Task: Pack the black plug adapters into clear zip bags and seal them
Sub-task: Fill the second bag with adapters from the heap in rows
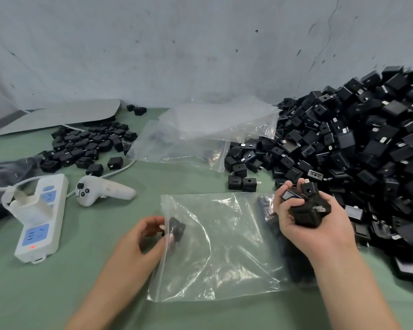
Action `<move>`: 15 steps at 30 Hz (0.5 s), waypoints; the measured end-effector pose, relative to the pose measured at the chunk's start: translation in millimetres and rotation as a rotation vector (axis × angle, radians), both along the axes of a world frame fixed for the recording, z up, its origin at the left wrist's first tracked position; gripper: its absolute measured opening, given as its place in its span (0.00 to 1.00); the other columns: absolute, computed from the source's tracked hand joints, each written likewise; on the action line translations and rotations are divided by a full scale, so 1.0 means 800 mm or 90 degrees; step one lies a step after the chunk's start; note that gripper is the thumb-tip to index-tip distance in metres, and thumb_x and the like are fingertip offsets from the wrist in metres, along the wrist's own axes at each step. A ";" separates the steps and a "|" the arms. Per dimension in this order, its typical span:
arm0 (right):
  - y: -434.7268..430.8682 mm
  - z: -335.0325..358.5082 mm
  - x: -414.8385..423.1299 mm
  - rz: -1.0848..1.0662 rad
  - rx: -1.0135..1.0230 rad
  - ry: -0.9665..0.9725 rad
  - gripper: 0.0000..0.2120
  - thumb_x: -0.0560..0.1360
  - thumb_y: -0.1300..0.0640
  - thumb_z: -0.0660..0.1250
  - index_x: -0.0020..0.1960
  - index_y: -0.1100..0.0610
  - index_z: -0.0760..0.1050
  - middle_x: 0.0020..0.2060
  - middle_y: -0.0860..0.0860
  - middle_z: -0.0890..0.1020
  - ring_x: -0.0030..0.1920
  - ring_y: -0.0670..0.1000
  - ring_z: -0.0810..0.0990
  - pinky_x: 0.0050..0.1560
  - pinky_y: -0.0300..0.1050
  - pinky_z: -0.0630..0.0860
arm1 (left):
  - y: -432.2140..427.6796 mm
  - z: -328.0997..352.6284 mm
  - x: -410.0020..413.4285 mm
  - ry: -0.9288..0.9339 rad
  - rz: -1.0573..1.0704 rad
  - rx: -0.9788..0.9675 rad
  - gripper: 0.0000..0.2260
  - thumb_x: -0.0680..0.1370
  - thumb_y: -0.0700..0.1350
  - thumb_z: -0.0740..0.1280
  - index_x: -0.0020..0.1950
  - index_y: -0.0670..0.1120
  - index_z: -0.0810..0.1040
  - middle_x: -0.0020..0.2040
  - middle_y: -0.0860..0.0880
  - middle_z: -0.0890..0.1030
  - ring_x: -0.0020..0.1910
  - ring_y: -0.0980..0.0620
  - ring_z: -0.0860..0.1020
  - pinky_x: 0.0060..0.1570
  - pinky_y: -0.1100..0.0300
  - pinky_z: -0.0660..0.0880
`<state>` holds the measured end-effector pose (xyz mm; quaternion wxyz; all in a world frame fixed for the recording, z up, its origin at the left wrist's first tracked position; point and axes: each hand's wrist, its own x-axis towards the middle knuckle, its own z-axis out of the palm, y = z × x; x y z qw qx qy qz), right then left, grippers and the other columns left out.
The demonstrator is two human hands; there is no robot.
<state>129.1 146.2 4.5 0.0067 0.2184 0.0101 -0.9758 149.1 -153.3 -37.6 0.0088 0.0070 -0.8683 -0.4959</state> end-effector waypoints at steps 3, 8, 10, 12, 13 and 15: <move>0.003 -0.003 -0.008 0.000 0.052 0.001 0.13 0.78 0.53 0.62 0.55 0.56 0.82 0.53 0.54 0.82 0.50 0.52 0.81 0.28 0.37 0.75 | -0.006 -0.006 -0.004 0.112 -0.026 -0.271 0.08 0.72 0.57 0.74 0.47 0.61 0.77 0.49 0.62 0.76 0.53 0.54 0.75 0.54 0.55 0.70; 0.004 -0.007 -0.013 0.013 0.077 0.014 0.14 0.77 0.51 0.62 0.54 0.56 0.83 0.51 0.54 0.83 0.51 0.51 0.81 0.28 0.37 0.75 | -0.007 -0.003 -0.016 0.172 -0.107 -0.301 0.17 0.69 0.70 0.60 0.49 0.63 0.79 0.48 0.64 0.76 0.51 0.60 0.70 0.53 0.60 0.63; 0.001 -0.008 -0.014 0.020 0.086 0.015 0.14 0.76 0.51 0.62 0.54 0.55 0.82 0.49 0.54 0.83 0.49 0.52 0.81 0.28 0.37 0.75 | 0.001 0.005 -0.025 0.197 -0.139 -0.320 0.16 0.72 0.69 0.59 0.54 0.67 0.78 0.51 0.65 0.77 0.53 0.61 0.69 0.54 0.64 0.61; -0.003 -0.008 -0.015 0.027 0.087 0.013 0.13 0.76 0.51 0.62 0.53 0.55 0.82 0.49 0.54 0.83 0.46 0.54 0.82 0.28 0.36 0.75 | 0.009 0.008 -0.032 0.227 -0.179 -0.381 0.17 0.75 0.67 0.58 0.60 0.67 0.76 0.53 0.67 0.77 0.54 0.62 0.69 0.55 0.66 0.60; -0.004 -0.009 -0.016 0.029 0.086 0.014 0.13 0.76 0.52 0.62 0.53 0.55 0.82 0.49 0.54 0.83 0.45 0.54 0.82 0.28 0.36 0.75 | 0.013 0.008 -0.035 0.239 -0.204 -0.415 0.18 0.76 0.66 0.57 0.63 0.66 0.76 0.54 0.67 0.76 0.54 0.62 0.70 0.55 0.66 0.60; -0.004 -0.008 -0.018 0.036 0.085 0.024 0.13 0.73 0.53 0.63 0.53 0.55 0.82 0.49 0.54 0.83 0.44 0.54 0.82 0.28 0.37 0.75 | 0.020 0.007 -0.039 0.246 -0.269 -0.467 0.19 0.79 0.64 0.57 0.68 0.63 0.72 0.55 0.64 0.77 0.55 0.61 0.70 0.56 0.68 0.60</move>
